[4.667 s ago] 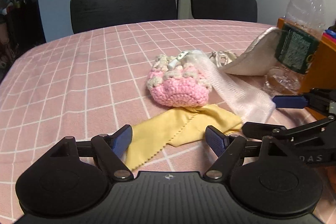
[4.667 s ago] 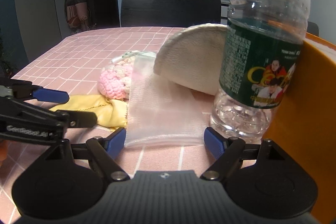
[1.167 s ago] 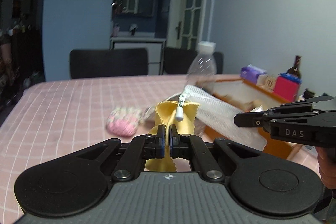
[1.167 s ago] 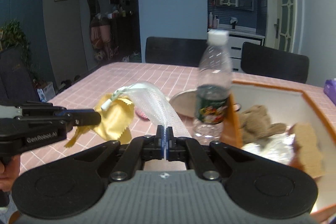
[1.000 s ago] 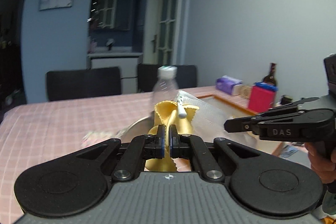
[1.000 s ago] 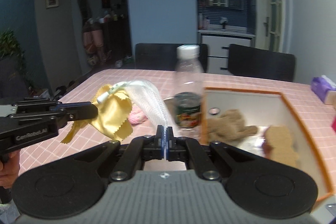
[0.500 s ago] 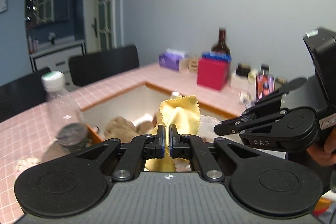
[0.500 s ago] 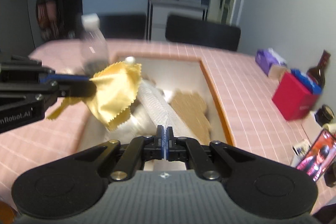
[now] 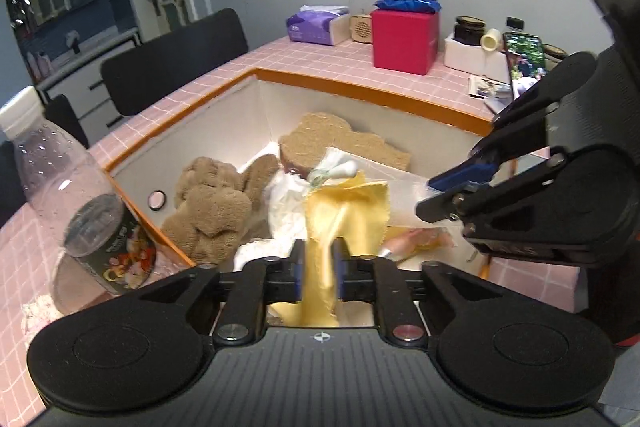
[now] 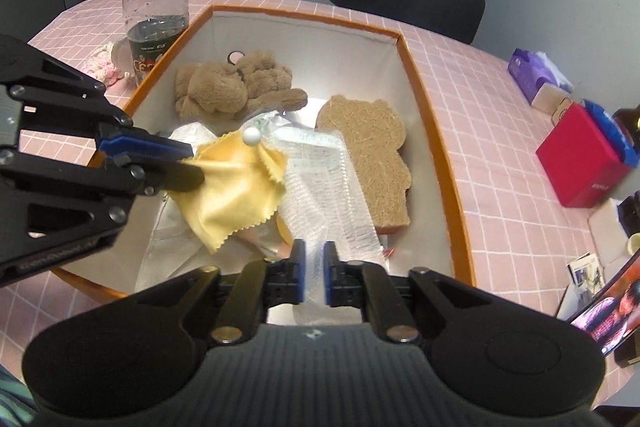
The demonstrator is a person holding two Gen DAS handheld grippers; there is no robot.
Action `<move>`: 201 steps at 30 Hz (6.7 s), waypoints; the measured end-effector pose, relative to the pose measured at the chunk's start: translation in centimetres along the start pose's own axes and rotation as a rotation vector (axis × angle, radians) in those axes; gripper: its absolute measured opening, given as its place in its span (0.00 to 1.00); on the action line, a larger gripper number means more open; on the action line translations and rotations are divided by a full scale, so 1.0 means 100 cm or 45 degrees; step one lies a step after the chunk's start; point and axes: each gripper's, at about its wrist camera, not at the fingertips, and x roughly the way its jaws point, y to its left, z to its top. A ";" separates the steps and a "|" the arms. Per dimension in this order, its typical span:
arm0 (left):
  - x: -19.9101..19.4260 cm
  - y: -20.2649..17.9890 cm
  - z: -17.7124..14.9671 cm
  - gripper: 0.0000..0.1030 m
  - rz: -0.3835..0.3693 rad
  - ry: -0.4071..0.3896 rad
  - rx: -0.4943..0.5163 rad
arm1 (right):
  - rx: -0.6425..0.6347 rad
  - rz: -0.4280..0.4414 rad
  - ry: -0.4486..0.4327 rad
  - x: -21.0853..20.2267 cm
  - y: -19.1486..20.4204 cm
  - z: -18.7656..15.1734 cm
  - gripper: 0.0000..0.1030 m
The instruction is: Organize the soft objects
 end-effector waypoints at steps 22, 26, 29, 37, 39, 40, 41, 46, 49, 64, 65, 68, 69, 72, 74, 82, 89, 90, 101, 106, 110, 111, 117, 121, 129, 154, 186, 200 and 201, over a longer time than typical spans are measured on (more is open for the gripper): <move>-0.094 0.033 -0.038 0.43 0.190 -0.388 -0.200 | -0.087 -0.033 -0.349 -0.062 0.062 0.011 0.62; -0.106 0.046 -0.060 0.43 0.256 -0.397 -0.258 | -0.103 0.038 -0.429 -0.066 0.088 0.011 0.65; -0.113 0.060 -0.078 0.43 0.292 -0.380 -0.321 | -0.111 0.076 -0.476 -0.064 0.109 0.011 0.66; -0.113 0.099 -0.125 0.43 0.379 -0.270 -0.445 | -0.152 0.201 -0.538 -0.046 0.166 0.018 0.66; -0.113 0.108 -0.137 0.43 0.387 -0.244 -0.460 | -0.165 0.225 -0.539 -0.040 0.180 0.020 0.66; -0.112 0.113 -0.140 0.43 0.391 -0.231 -0.463 | -0.171 0.237 -0.538 -0.036 0.186 0.021 0.66; -0.111 0.117 -0.144 0.43 0.397 -0.215 -0.464 | -0.175 0.246 -0.532 -0.032 0.192 0.022 0.66; -0.105 0.136 -0.165 0.42 0.407 -0.159 -0.471 | -0.155 0.270 -0.486 -0.006 0.214 0.030 0.68; -0.099 0.150 -0.174 0.42 0.374 -0.139 -0.485 | -0.140 0.273 -0.468 0.009 0.224 0.033 0.68; -0.068 0.208 -0.170 0.52 0.341 -0.127 -0.503 | -0.069 0.203 -0.454 0.078 0.243 0.058 0.61; -0.065 0.210 -0.166 0.53 0.348 -0.134 -0.492 | -0.053 0.195 -0.450 0.082 0.243 0.060 0.61; -0.056 0.217 -0.158 0.57 0.374 -0.127 -0.428 | 0.055 0.183 -0.432 0.092 0.235 0.070 0.61; -0.053 0.220 -0.156 0.57 0.382 -0.115 -0.413 | 0.091 0.186 -0.429 0.095 0.232 0.074 0.61; -0.046 0.233 -0.153 0.57 0.434 -0.085 -0.407 | 0.176 0.160 -0.414 0.103 0.229 0.088 0.61; -0.042 0.243 -0.151 0.57 0.453 -0.066 -0.430 | 0.245 0.143 -0.399 0.108 0.229 0.096 0.62; -0.029 0.257 -0.147 0.57 0.450 -0.052 -0.475 | 0.568 0.063 -0.371 0.130 0.226 0.126 0.66; -0.023 0.253 -0.146 0.57 0.428 -0.044 -0.443 | 0.633 0.061 -0.349 0.143 0.224 0.131 0.15; -0.023 0.252 -0.146 0.57 0.427 -0.048 -0.441 | 0.617 0.073 -0.340 0.144 0.224 0.129 0.13; -0.027 0.239 -0.144 0.69 0.344 -0.061 -0.372 | 0.412 0.199 -0.325 0.109 0.211 0.076 0.03; -0.020 0.232 -0.142 0.76 0.306 -0.072 -0.342 | 0.361 0.118 -0.324 0.101 0.202 0.059 0.20; -0.012 0.237 -0.134 0.81 0.304 -0.075 -0.360 | 0.390 0.134 -0.335 0.107 0.198 0.066 0.44; -0.008 0.239 -0.132 0.81 0.315 -0.066 -0.356 | 0.399 0.118 -0.335 0.107 0.198 0.067 0.44; 0.021 0.240 -0.126 0.81 0.394 0.032 -0.259 | 0.384 0.085 -0.339 0.128 0.209 0.086 0.48; 0.024 0.243 -0.129 0.67 0.420 0.042 -0.238 | 0.335 0.106 -0.327 0.138 0.216 0.094 0.53; 0.004 0.252 -0.144 0.39 0.474 0.035 -0.398 | 0.276 0.182 -0.315 0.155 0.227 0.105 0.75; -0.090 0.168 -0.183 0.39 0.466 -0.045 -0.672 | 0.050 0.388 -0.213 0.097 0.224 0.048 0.02; -0.112 0.143 -0.188 0.39 0.533 -0.083 -0.669 | -0.341 0.151 -0.373 0.044 0.259 0.017 0.93; -0.115 0.143 -0.191 0.39 0.526 -0.082 -0.676 | -0.453 0.138 -0.253 0.070 0.281 0.016 0.69; -0.116 0.143 -0.191 0.39 0.524 -0.084 -0.675 | -0.426 0.147 -0.241 0.071 0.277 0.017 0.66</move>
